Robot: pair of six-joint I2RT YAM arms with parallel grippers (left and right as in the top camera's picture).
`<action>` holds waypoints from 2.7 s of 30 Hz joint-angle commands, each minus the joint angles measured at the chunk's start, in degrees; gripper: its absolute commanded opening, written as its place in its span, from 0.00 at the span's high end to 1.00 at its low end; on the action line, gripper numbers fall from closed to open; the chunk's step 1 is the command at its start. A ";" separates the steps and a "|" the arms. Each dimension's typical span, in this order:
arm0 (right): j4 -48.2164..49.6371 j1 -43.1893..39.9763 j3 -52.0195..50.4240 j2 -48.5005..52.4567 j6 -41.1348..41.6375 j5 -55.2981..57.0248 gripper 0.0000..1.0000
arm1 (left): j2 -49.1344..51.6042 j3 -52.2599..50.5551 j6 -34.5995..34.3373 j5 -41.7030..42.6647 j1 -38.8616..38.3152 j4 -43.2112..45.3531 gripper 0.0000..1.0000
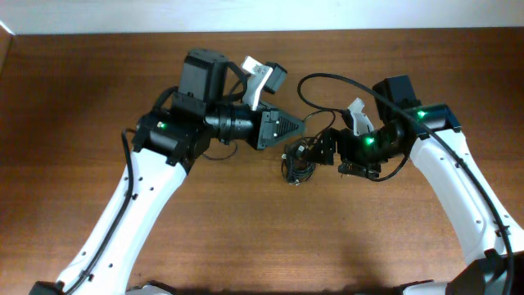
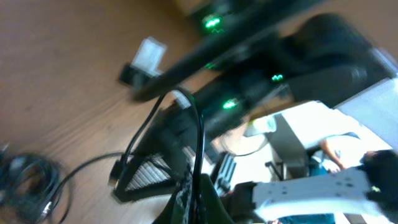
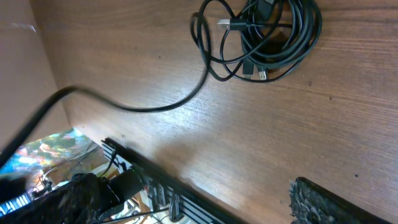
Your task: Untangle cables
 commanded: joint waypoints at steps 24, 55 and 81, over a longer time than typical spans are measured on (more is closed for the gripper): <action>4.02 0.31 0.63 0.20 4.90 4.09 0.02 | -12.28 1.09 -45.62 8.61 15.19 58.03 1.00; 4.83 2.58 0.57 0.22 -4.15 8.04 0.02 | -9.27 5.51 -14.05 -46.56 15.17 -2.19 1.00; 15.06 14.19 -3.39 14.36 -10.62 22.12 0.70 | -9.16 5.51 -14.05 -63.04 15.17 -10.38 1.00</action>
